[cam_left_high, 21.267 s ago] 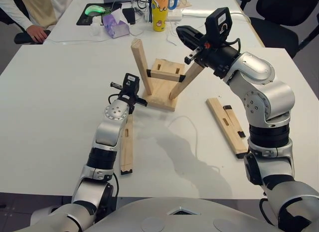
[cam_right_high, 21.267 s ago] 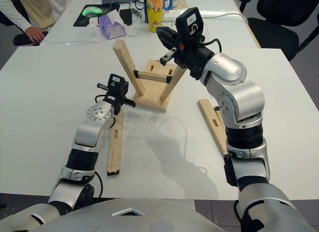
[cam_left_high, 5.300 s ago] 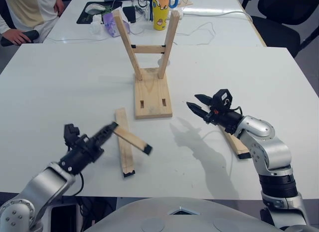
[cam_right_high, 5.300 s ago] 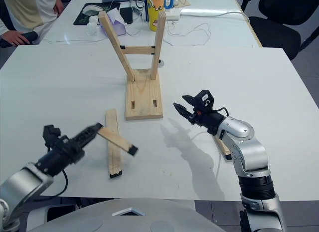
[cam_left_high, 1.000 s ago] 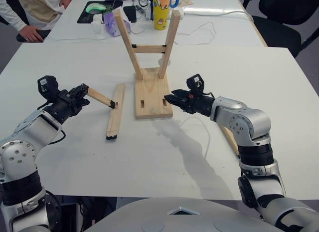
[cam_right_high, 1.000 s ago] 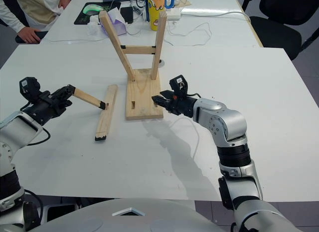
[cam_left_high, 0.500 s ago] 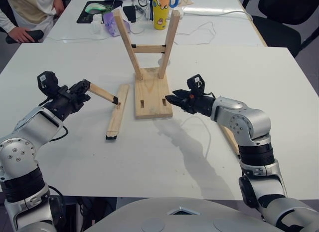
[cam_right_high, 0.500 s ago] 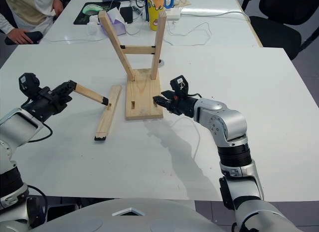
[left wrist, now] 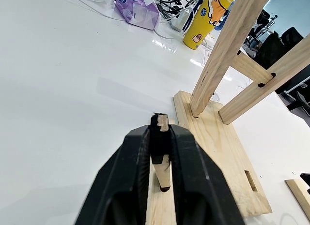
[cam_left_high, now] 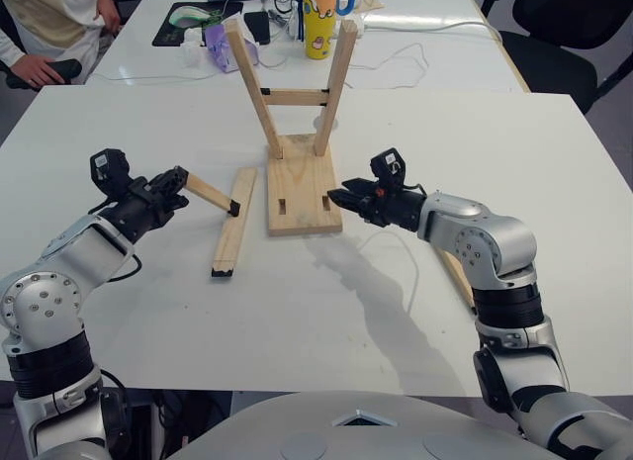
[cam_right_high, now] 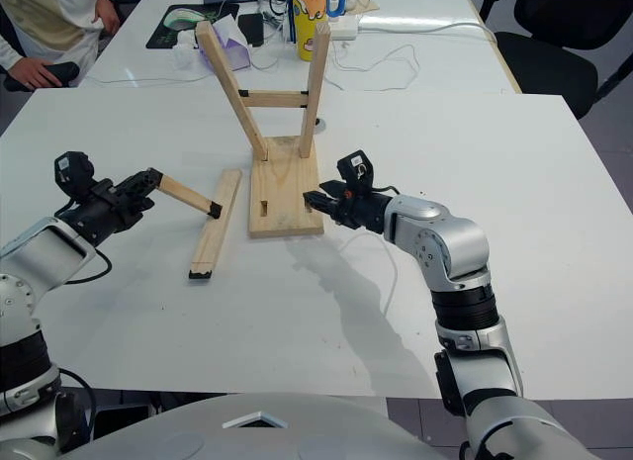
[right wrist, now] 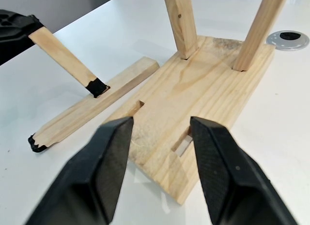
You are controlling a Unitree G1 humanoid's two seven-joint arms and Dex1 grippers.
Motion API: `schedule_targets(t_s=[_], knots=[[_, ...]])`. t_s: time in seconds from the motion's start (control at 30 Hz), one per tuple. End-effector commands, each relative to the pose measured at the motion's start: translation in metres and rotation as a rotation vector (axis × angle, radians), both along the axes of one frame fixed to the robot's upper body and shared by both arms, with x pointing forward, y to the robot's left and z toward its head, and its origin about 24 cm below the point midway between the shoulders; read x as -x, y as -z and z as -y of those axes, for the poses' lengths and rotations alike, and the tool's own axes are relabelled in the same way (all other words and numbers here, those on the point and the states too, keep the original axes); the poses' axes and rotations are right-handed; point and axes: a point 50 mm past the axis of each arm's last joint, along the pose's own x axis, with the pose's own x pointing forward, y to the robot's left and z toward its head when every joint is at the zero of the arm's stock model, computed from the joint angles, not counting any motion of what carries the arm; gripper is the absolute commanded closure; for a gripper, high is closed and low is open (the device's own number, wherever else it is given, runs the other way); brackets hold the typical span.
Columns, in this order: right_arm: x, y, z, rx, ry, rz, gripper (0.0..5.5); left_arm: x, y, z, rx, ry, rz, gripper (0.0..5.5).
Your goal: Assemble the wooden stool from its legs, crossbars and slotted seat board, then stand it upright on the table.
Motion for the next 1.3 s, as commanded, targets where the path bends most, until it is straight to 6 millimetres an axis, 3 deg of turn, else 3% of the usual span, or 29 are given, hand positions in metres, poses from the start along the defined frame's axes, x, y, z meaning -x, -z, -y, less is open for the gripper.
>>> schedule_targets(t_s=[0.03, 0.5, 0.9, 1.07, 1.3], knots=[[0.000, 0.000, 0.001, 0.007, -0.006, 0.005, 3.33, 0.001, 0.006, -0.002, -0.033, -0.002, -0.031, 5.03], [0.001, -0.001, -0.003, -0.008, -0.009, 0.001, 3.33, -0.013, 0.014, -0.017, -0.111, 0.030, -0.116, 5.03], [0.002, 0.000, -0.006, -0.026, 0.006, 0.001, 3.33, -0.033, 0.007, -0.030, -0.197, 0.069, -0.134, 5.03], [0.003, 0.001, -0.005, -0.028, 0.013, 0.001, 3.33, -0.030, 0.007, -0.034, -0.271, 0.052, -0.133, 5.03], [0.004, 0.000, -0.004, -0.026, 0.022, 0.004, 3.33, -0.017, 0.013, -0.021, -0.352, -0.015, -0.110, 5.03]])
